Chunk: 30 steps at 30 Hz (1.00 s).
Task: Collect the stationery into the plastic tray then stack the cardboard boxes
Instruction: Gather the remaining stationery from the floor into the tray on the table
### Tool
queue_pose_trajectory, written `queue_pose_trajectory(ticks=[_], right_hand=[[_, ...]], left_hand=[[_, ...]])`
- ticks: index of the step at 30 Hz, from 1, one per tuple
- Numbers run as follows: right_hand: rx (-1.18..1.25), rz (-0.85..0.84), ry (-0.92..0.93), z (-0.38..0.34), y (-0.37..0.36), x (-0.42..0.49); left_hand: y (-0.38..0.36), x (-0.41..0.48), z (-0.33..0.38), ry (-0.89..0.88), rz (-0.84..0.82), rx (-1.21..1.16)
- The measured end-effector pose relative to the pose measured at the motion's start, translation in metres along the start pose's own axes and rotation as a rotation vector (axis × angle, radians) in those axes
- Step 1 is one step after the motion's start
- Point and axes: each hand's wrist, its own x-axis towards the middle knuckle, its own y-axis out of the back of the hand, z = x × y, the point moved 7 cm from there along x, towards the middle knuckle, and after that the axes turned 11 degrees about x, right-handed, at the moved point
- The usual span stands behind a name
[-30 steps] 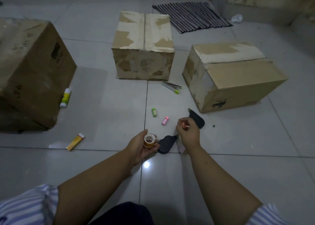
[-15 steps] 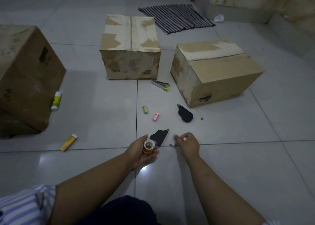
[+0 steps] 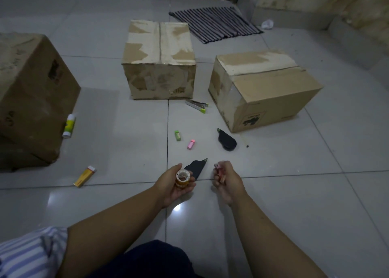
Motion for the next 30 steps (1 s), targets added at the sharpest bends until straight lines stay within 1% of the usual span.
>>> queue_pose_trajectory(ticks=[1, 2, 4, 5, 8, 10, 13, 16, 19, 23, 26, 30], right_hand=[[0.166, -0.100, -0.068, 0.001, -0.005, -0.002], [0.264, -0.181, -0.102, 0.001, -0.008, -0.004], [0.346, -0.285, -0.124, 0.002, -0.009, -0.006], [0.379, -0.298, -0.129, 0.003, -0.009, -0.006], [0.433, -0.257, -0.119, 0.006, -0.002, -0.002], [0.416, -0.224, -0.145, 0.010, 0.000, 0.002], [0.363, -0.217, -0.223, 0.018, -0.001, 0.005], [0.316, -0.184, -0.239, 0.021, -0.001, 0.011], [0.349, -0.152, -0.250, 0.020, -0.005, 0.019], [0.388, -0.186, -0.251, 0.010, -0.015, 0.032], [0.408, -0.177, -0.279, 0.002, -0.020, 0.028], [0.460, -0.136, -0.284, -0.036, -0.033, -0.005]], left_hand=[[-0.001, 0.000, 0.002, -0.003, -0.008, 0.007], [-0.002, 0.000, 0.003, -0.006, -0.017, 0.009], [-0.003, 0.000, 0.005, -0.010, -0.032, 0.007], [-0.004, 0.001, 0.005, -0.012, -0.037, 0.008], [-0.005, 0.006, 0.001, -0.007, -0.038, 0.016], [-0.006, 0.009, -0.002, -0.003, -0.036, 0.021], [-0.009, 0.017, -0.006, 0.000, -0.040, 0.005], [-0.014, 0.025, -0.008, -0.008, -0.039, -0.021], [-0.015, 0.033, -0.004, -0.031, 0.000, -0.036], [-0.017, 0.042, 0.007, -0.082, 0.025, -0.109], [-0.019, 0.034, 0.017, -0.105, 0.069, -0.121], [-0.024, -0.008, 0.046, -0.105, 0.204, -0.136]])
